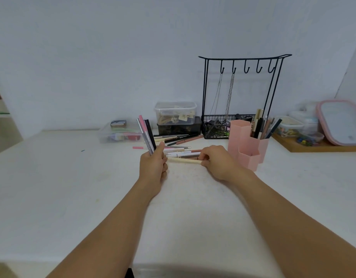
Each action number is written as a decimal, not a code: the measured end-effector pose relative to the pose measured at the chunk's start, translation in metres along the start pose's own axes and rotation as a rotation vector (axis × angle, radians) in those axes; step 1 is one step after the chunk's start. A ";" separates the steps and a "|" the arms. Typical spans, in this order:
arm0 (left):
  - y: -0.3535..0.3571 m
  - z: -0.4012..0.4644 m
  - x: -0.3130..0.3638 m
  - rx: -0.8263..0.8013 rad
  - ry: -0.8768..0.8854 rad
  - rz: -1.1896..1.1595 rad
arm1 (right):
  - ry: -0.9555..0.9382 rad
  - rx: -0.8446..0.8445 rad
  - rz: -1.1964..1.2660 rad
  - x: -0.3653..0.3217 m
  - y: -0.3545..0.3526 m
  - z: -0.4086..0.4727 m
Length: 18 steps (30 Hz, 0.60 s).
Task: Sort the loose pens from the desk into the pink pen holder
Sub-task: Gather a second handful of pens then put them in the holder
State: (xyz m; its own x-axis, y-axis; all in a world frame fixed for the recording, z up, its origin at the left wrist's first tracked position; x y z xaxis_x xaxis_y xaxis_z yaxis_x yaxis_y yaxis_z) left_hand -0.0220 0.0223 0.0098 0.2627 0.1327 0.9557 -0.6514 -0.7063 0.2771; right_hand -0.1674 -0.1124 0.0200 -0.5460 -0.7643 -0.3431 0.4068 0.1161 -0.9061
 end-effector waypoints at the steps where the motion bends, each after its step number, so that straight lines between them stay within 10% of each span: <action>1: 0.000 0.000 0.000 -0.004 0.001 0.014 | 0.022 0.027 0.068 0.000 -0.001 0.000; 7: 0.003 -0.003 -0.001 -0.101 0.002 0.089 | 0.116 -0.070 1.187 -0.038 -0.006 -0.013; 18: 0.007 -0.002 -0.004 -0.193 0.068 0.035 | 0.078 0.059 1.388 -0.060 0.016 -0.015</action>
State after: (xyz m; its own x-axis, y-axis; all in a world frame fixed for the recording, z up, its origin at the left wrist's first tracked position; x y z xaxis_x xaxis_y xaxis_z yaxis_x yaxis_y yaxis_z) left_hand -0.0283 0.0183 0.0082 0.1929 0.1614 0.9679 -0.7856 -0.5656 0.2509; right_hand -0.1388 -0.0547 0.0221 0.2867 -0.0101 -0.9580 0.6728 0.7140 0.1938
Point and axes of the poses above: each hand's wrist, its own z-axis towards the middle knuckle, its own y-axis out of the palm, x = y × z, the point moved 1 cm from there along z, towards the middle knuckle, and after that the axes turned 3 degrees about -y, right-handed, at the moved point
